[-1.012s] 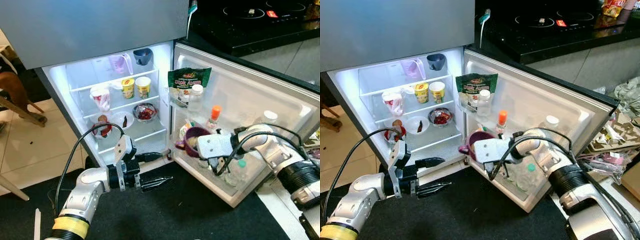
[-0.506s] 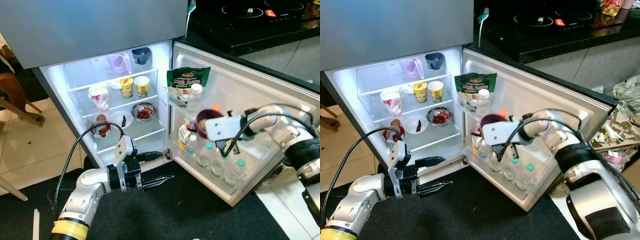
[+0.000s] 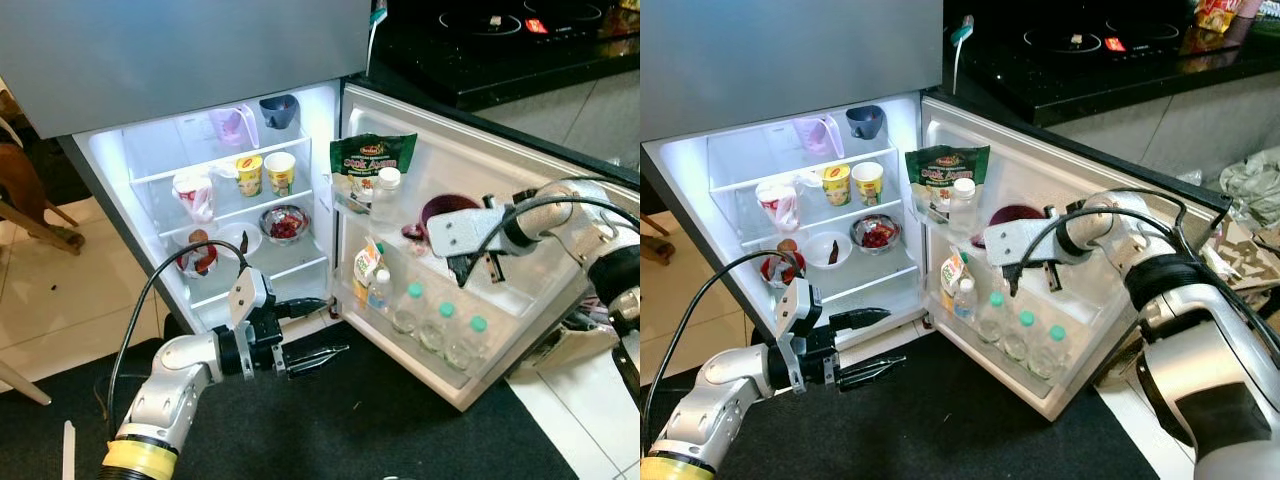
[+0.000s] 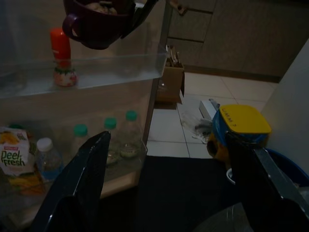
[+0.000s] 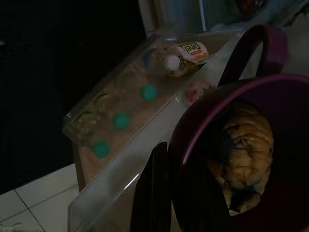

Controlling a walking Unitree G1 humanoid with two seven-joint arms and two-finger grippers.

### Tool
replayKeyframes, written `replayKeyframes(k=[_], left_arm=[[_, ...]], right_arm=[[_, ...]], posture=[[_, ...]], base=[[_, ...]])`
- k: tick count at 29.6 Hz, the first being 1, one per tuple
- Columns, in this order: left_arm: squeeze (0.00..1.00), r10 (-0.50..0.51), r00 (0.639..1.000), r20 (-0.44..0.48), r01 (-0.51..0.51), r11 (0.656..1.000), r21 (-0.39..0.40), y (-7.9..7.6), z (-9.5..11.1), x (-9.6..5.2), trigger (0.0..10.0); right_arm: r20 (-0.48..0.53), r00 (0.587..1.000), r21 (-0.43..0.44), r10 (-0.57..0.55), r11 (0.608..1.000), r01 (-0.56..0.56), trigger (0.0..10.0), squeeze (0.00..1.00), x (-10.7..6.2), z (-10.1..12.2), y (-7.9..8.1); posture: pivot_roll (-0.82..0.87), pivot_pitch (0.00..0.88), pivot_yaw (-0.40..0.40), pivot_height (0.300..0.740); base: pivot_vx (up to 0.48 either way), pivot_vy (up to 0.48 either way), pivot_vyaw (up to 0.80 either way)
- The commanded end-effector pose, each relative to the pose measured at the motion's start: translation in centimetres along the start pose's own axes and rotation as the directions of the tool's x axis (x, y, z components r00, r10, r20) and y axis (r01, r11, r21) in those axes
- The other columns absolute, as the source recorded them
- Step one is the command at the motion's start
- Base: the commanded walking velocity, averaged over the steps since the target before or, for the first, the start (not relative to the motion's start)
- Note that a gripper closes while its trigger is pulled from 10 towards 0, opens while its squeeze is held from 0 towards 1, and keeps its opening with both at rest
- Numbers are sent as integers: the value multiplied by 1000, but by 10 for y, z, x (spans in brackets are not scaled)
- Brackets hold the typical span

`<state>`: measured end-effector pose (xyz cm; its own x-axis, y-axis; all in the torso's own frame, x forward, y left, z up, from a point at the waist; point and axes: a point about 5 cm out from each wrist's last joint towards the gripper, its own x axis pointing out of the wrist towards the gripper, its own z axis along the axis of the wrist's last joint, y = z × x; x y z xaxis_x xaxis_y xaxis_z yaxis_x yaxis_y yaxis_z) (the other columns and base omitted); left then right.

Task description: Restocking fridge

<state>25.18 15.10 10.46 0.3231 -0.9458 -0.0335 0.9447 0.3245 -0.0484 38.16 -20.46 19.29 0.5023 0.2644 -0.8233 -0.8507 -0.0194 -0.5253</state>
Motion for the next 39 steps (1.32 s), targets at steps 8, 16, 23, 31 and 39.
replayKeyframes(k=[8,16,23,31,39], left_arm=[[0,-16,1000,6,16,1000,6,-6,2,3,10000],[0,-25,1000,11,25,1000,5,-13,4,1,10000],[0,-26,1000,9,26,1000,6,-16,5,-1,10000],[0,-29,999,15,29,1000,7,-20,8,0,10000],[0,-28,999,19,28,1000,4,-23,10,-2,10000]], right_arm=[[-86,994,43,-67,997,71,0,0,7,1,-7],[-216,974,17,-68,997,73,0,0,11,-10,-4],[-268,963,4,-40,999,42,0,0,14,-16,1],[-235,971,40,-31,998,42,0,0,22,-13,7],[-221,975,68,-18,997,34,0,0,25,-10,8]], posture=[[-77,26,-35,740],[-68,43,-33,740],[-65,50,-29,740],[-62,65,-25,740],[-57,85,-21,740]], base=[[0,0,0],[0,0,0],[0,0,0],[0,0,0],[0,0,0]])
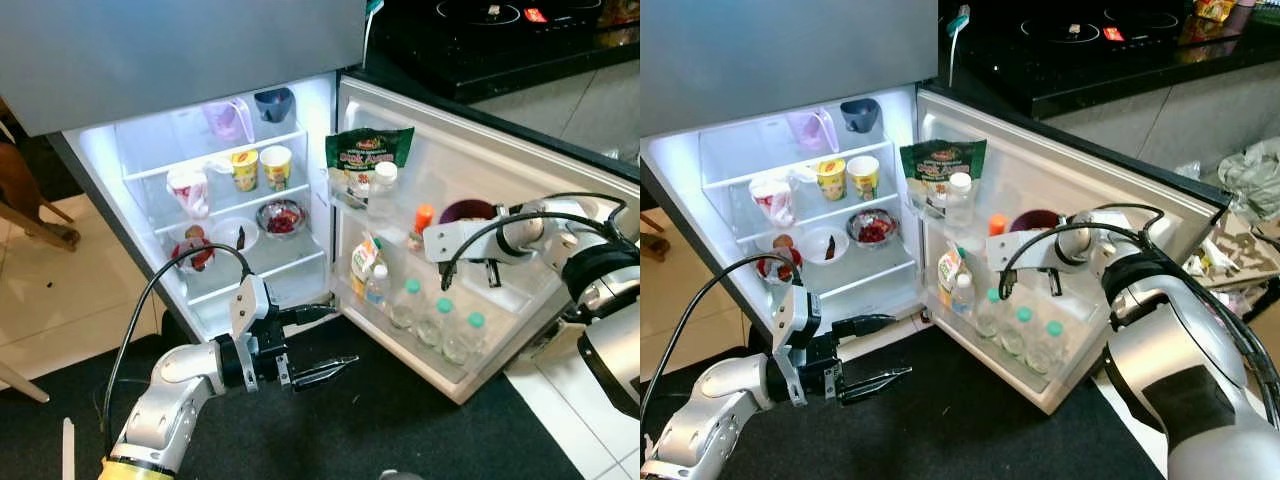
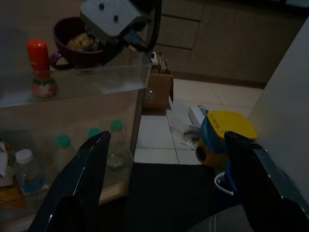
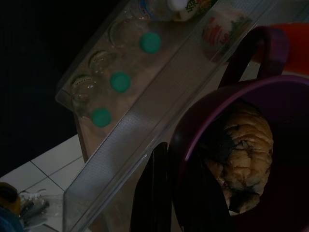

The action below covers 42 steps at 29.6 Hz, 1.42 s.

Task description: Restocking fridge

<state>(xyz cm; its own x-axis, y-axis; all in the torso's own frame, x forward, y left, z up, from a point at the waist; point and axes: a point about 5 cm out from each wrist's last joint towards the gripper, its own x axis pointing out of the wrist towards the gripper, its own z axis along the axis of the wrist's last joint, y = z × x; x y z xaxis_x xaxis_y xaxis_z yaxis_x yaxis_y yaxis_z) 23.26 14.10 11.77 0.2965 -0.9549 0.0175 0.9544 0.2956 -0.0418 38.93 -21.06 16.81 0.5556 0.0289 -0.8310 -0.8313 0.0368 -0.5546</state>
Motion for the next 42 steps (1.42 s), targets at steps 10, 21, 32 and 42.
replayKeyframes(k=[10,21,32,42], left_arm=[[0,-4,1000,-30,3,1000,-15,-7,-1,-5,10000],[0,-5,999,-33,4,1000,-17,-10,1,-5,10000],[0,0,1000,-27,0,1000,-9,-5,3,-3,10000],[0,-13,1000,-14,13,1000,6,1,5,3,10000]], right_arm=[[6,999,49,35,998,-35,0,0,1,1,2],[17,1000,54,2,999,-3,10000,125,-2,8,-5],[7,994,96,-105,990,103,10000,0,-12,3,-19],[130,991,89,-23,996,12,10000,0,-37,3,-35]], posture=[[-56,100,-17,740],[-53,109,-18,740],[-55,92,-16,740],[-64,51,-15,740]], base=[[0,0,0],[0,0,0],[0,0,0],[0,0,0]])
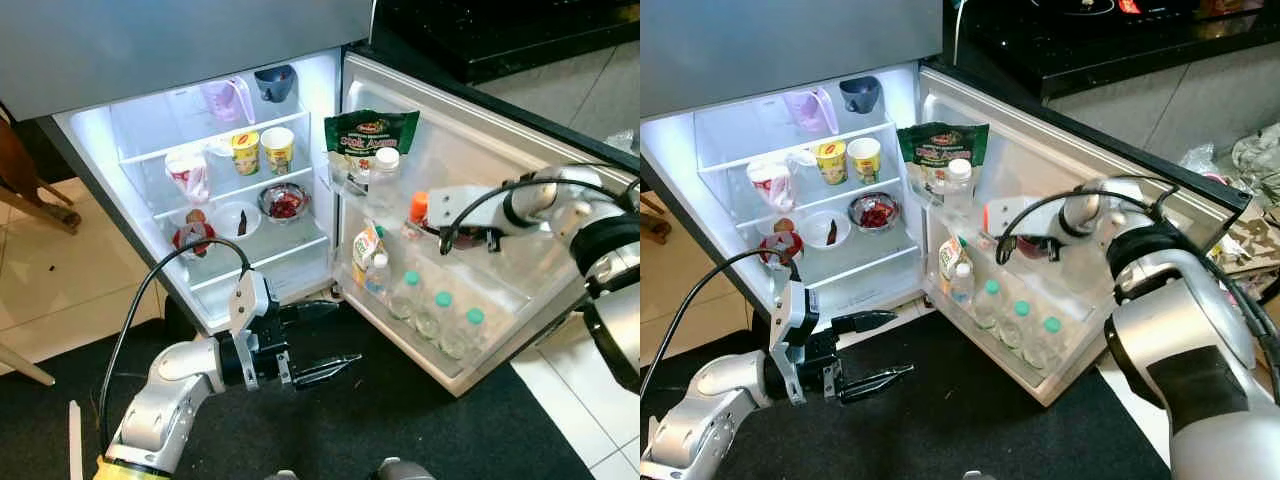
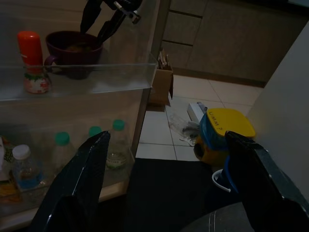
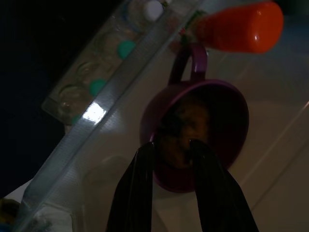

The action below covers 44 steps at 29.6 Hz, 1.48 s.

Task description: Restocking fridge

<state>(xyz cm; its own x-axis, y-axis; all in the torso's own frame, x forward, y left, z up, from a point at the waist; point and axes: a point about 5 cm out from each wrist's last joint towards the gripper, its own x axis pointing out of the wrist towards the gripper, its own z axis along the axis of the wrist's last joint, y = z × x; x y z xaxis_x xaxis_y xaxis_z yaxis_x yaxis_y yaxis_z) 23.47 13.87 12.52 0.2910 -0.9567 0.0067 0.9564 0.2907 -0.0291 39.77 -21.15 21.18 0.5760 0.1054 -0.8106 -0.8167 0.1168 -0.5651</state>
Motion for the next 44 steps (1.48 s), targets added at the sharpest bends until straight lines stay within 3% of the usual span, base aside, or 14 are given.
replayKeyframes(k=[1,8,10,14,18,20,23,25,28,31,34,37,41,44], left_arm=[[0,-8,1000,-3,8,1000,-7,0,-2,1,10000],[0,-5,1000,-1,5,1000,3,4,-2,1,10000],[0,2,1000,3,-2,1000,6,6,-2,1,10000],[0,7,1000,6,-7,1000,9,8,-1,0,10000],[0,17,1000,5,-17,1000,13,11,-1,-2,10000],[0,39,999,0,-39,999,19,17,-2,-5,10000],[0,45,999,1,-45,999,19,18,-2,-5,10000],[0,87,996,12,-87,996,13,25,-3,-8,10000],[0,101,995,17,-102,995,9,27,-4,-9,10000],[0,136,990,32,-136,991,-14,31,-7,-13,10000],[0,154,987,35,-153,988,-30,33,-9,-15,10000],[0,232,971,49,-228,970,-82,40,-21,-22,10000],[0,271,961,51,-264,958,-112,42,-28,-25,10000],[0,327,944,46,-315,933,-176,42,-43,-28,10000]], right_arm=[[64,998,7,12,1000,-13,10000,0,-6,3,-4],[272,961,66,48,996,-68,10000,0,-4,8,6],[415,910,165,22,981,-99,10000,0,2,10,15],[502,865,233,1,963,-137,10000,0,6,11,21],[646,763,295,-19,928,-226,10000,0,11,11,37],[765,641,342,-57,880,-330,10000,0,17,9,57],[784,617,350,-70,871,-345,10000,0,18,8,62],[838,523,420,-154,795,-438,10000,0,30,5,86],[850,499,427,-167,774,-468,10000,0,33,4,93],[876,439,442,-200,696,-565,10000,0,42,1,116],[881,425,449,-208,650,-613,10000,0,49,0,129],[879,400,476,-259,526,-705,10000,0,60,-2,160],[869,404,495,-287,470,-731,10000,0,66,-2,171],[812,510,583,-284,377,-720,10000,0,78,-9,195]], posture=[[-65,49,-14,740],[-62,19,-13,740],[-61,10,-12,740],[-61,4,-10,740],[-61,0,-8,740],[-63,0,-3,740],[-64,0,-4,740],[-63,0,1,740],[-63,0,1,740],[-64,0,3,740],[-64,0,6,740],[-63,0,9,740],[-62,0,10,740],[-55,0,12,740]], base=[[0,0,0],[0,0,0],[0,0,0],[0,0,0],[0,0,0],[0,0,0],[0,0,0],[0,0,0],[0,0,0],[0,0,0],[0,0,0],[0,0,0],[0,0,0],[0,0,0]])
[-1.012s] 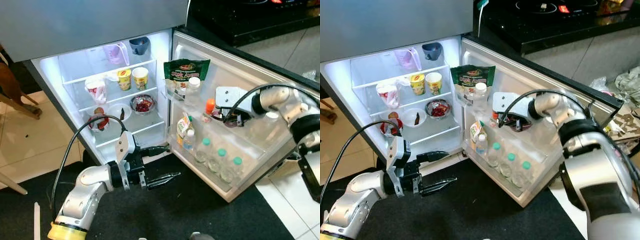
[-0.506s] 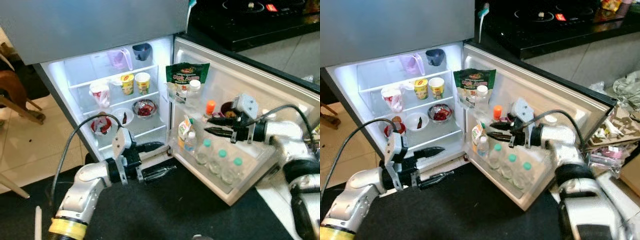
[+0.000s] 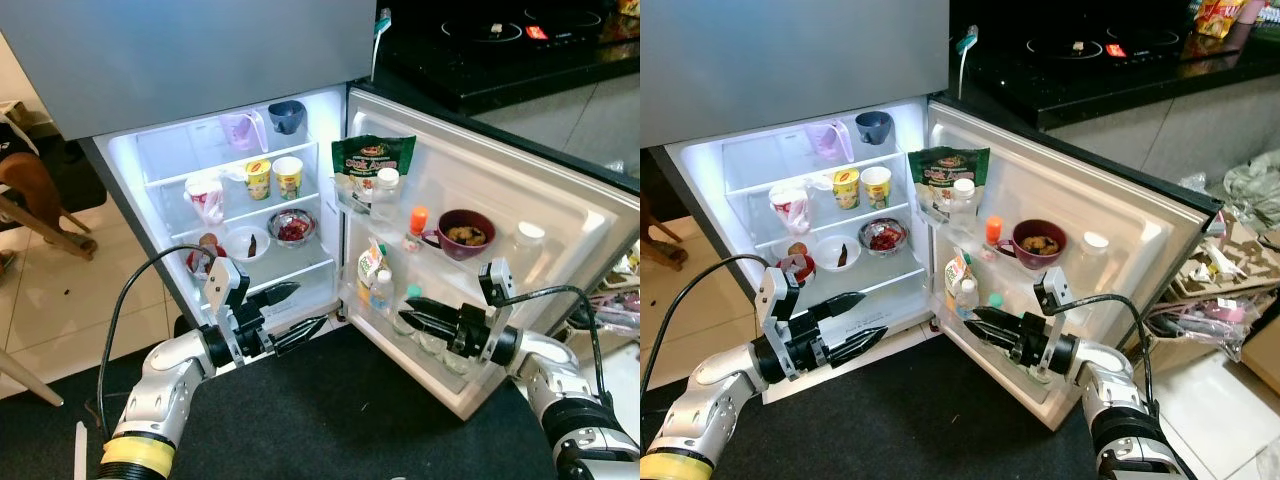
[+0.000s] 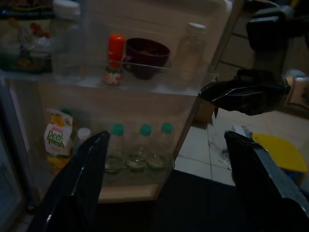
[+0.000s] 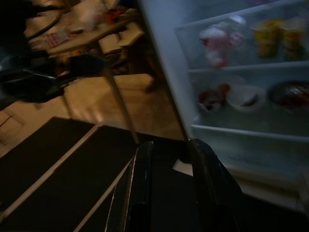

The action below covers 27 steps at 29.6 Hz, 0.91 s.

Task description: Restocking fridge

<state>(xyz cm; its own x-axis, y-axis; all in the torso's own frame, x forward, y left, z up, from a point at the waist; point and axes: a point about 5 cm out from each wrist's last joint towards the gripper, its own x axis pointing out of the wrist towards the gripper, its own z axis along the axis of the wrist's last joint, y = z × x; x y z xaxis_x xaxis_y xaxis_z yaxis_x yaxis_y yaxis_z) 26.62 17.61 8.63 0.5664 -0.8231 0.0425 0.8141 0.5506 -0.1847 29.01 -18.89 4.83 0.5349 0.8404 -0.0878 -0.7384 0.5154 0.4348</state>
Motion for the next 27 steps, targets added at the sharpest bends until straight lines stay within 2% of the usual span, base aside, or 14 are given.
replayKeyframes(k=[1,3,6,8,11,13,17,20,21,23,24,25,26,27], left_arm=[[0,40,999,7,-39,999,-32,2,-8,-2,10000],[0,45,999,8,-44,998,-35,3,-9,-2,10000],[0,152,988,3,-150,981,-121,11,-27,-9,10000],[0,187,982,-15,-187,971,-152,12,-36,-13,10000],[0,291,952,-92,-305,925,-226,15,-62,-24,10000],[0,362,923,-131,-384,884,-267,14,-77,-31,10000],[0,420,888,-186,-458,840,-291,11,-91,-39,10000],[0,518,806,-286,-590,745,-311,7,-112,-58,10000],[0,518,806,-286,-590,745,-311,7,-112,-58,10000],[0,558,762,-329,-645,695,-317,6,-120,-67,10000],[0,558,762,-329,-645,695,-317,6,-120,-67,10000],[0,583,728,-360,-683,665,-303,5,-124,-73,10000],[0,629,653,-421,-753,597,-277,3,-133,-83,10000],[0,656,597,-463,-798,548,-253,1,-138,-91,10000]], right_arm=[[-35,997,46,-62,997,63,10000,0,-5,-18,-1],[-38,997,52,-69,996,71,10000,0,-6,-19,-1],[-59,965,142,-254,955,260,10000,0,-18,-38,-9],[-81,951,169,-298,936,308,10000,0,-22,-47,-9],[-159,909,218,-384,885,412,10000,0,-36,-71,-8],[-201,865,248,-459,831,498,10000,0,-46,-84,-8],[-228,825,265,-517,783,563,10000,0,-53,-94,-7],[-270,736,264,-621,687,677,10000,0,-63,-105,-8],[-270,736,264,-621,687,677,10000,0,-63,-105,-8],[-293,681,247,-671,635,732,10000,0,-69,-110,-9],[-293,681,247,-671,635,732,10000,0,-69,-110,-9],[-313,639,226,-702,598,769,10000,0,-74,-112,-10],[-335,580,225,-743,534,815,10000,0,-83,-117,-10],[-350,538,225,-767,489,843,10000,0,-89,-120,-11]], posture=[[-55,0,12,740],[-55,0,12,740],[-55,0,9,740],[-57,0,8,740],[-57,0,2,740],[-57,0,2,740],[-59,0,1,740],[-60,0,3,740],[-60,0,3,740],[-60,0,2,740],[-60,0,2,740],[-58,0,-1,740],[-54,0,-2,740],[-55,0,-4,740]], base=[[0,0,0],[0,0,0],[0,0,0],[0,0,0],[0,0,0],[0,0,0],[0,0,0],[0,0,0],[0,0,0],[0,0,0],[0,0,0],[0,0,0],[0,0,0],[0,0,0]])
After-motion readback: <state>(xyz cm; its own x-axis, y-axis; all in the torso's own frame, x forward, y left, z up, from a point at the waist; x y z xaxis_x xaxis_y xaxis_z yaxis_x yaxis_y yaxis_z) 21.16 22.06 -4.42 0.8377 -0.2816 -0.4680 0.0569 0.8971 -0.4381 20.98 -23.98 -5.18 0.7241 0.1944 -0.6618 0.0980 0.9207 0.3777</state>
